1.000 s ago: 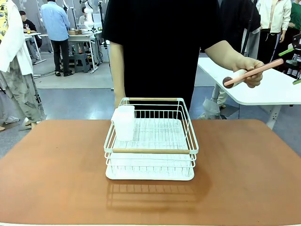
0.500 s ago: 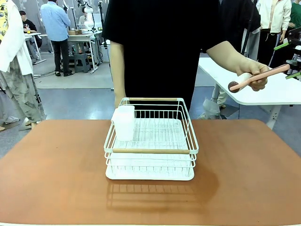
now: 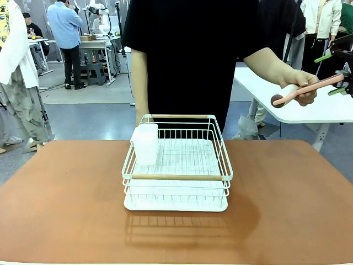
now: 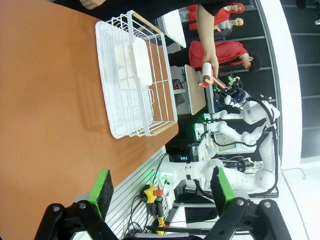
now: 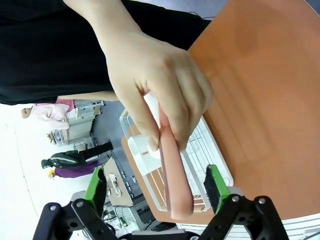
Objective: Clean the table.
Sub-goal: Pick up the Lint Roller when the human hands it over.
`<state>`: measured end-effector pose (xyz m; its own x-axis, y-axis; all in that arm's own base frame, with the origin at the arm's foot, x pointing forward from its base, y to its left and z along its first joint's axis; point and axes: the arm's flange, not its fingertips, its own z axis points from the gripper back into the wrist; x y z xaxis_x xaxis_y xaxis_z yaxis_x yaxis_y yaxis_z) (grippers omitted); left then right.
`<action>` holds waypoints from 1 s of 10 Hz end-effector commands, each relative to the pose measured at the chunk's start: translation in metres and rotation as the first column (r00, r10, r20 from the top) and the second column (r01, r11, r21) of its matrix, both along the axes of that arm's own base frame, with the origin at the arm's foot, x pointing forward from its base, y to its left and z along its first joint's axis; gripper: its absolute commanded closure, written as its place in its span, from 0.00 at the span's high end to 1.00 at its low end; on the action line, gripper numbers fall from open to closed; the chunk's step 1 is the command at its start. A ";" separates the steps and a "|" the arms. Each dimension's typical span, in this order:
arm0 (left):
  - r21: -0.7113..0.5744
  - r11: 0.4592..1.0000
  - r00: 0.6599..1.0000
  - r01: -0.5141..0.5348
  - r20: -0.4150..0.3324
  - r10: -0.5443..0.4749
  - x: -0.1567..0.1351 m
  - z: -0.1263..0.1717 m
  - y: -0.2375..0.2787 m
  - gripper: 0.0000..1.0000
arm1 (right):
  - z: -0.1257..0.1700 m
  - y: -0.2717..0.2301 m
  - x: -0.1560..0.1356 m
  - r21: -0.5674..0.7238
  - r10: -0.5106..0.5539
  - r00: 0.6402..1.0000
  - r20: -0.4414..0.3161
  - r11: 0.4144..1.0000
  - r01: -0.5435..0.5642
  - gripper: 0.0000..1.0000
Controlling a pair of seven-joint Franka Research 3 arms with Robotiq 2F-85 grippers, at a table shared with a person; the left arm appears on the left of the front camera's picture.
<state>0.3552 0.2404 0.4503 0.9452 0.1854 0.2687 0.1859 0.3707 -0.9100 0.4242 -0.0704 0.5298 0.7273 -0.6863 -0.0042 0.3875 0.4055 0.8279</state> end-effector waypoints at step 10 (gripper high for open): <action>-0.009 1.000 1.000 0.005 0.008 -0.005 -0.004 0.000 0.001 1.00 | -0.006 -0.006 0.008 -0.020 0.019 1.000 0.012 1.000 -0.019 0.00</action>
<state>0.3552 0.2404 0.4503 0.9452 0.1854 0.2687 0.1859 0.3707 -0.9100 0.4274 -0.0744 0.5226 0.7313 -0.6820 -0.0010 0.3887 0.4156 0.8223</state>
